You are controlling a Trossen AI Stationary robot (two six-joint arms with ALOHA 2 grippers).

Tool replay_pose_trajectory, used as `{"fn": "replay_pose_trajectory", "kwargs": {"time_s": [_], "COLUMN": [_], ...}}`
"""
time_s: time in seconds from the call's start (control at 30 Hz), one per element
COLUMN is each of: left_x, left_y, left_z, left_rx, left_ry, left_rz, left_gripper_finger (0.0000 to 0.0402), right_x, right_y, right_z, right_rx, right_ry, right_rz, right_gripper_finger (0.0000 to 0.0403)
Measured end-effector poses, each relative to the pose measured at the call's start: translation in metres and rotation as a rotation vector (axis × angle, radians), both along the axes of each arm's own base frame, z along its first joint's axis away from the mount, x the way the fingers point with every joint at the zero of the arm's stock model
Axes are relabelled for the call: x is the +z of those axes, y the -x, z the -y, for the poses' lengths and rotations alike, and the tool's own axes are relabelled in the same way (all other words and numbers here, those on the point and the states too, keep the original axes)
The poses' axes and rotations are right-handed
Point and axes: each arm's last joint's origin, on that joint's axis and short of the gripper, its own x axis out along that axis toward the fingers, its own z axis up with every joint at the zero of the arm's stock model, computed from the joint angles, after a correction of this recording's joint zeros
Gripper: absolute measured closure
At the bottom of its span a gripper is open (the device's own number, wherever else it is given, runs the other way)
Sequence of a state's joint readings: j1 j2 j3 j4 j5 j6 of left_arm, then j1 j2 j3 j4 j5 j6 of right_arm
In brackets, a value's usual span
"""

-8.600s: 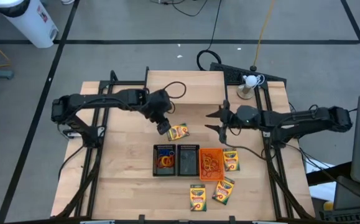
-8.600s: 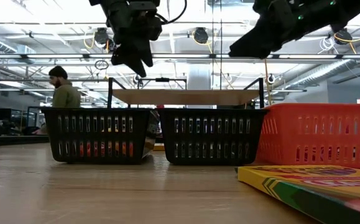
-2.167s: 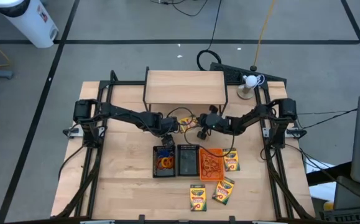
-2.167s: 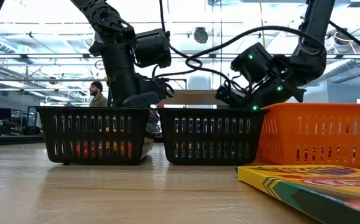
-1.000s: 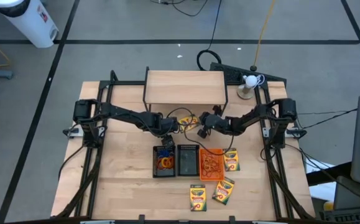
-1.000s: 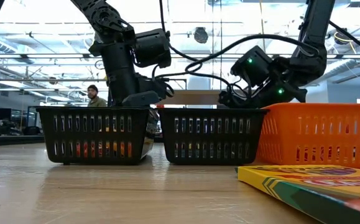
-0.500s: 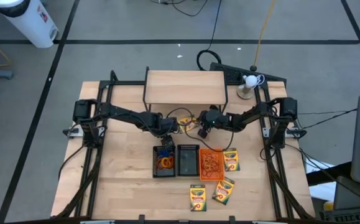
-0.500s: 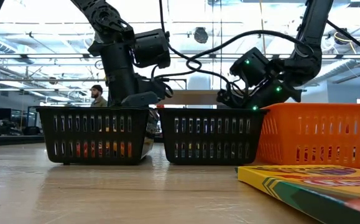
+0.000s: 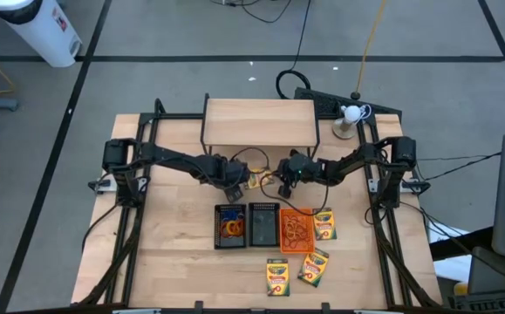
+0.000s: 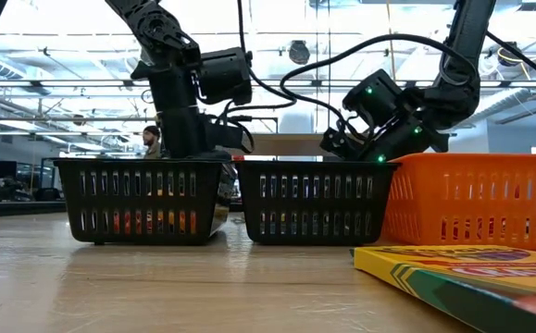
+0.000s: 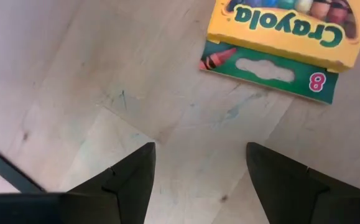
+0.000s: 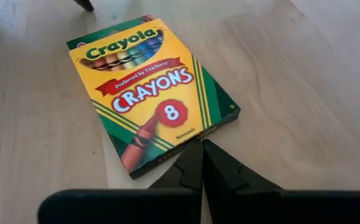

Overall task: Pick & Place Office Desk Supplies
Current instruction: Put the crayon box into the right black bin

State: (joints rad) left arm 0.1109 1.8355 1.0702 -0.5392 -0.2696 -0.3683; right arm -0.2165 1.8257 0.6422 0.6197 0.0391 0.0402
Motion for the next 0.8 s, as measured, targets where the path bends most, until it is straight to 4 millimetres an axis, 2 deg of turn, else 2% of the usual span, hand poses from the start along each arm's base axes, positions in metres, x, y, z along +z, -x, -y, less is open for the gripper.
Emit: {"fn": "replay_pose_trajectory", "kwargs": {"time_s": [0.27,0.43,0.8], "left_x": [0.002,0.004,0.003], "left_y": [-0.007,-0.013,-0.010], "left_z": [-0.003,-0.004,-0.019], "left_rx": [-0.013,-0.028,0.118], "left_ry": [-0.001,0.068,0.264], "left_rz": [0.079,0.147,0.198], "left_gripper_finger": [0.0151,0.0151,0.0151], "right_x": [0.001,0.002,0.002], "right_y": [-0.001,-0.002,-0.002], "right_z": [-0.001,-0.002,-0.002], "right_rx": [0.009,0.040,0.042], "right_ry": [-0.002,-0.020,-0.020], "right_rz": [0.014,0.036,0.040], "right_gripper_finger": [0.0403,0.0403,0.0403]}}
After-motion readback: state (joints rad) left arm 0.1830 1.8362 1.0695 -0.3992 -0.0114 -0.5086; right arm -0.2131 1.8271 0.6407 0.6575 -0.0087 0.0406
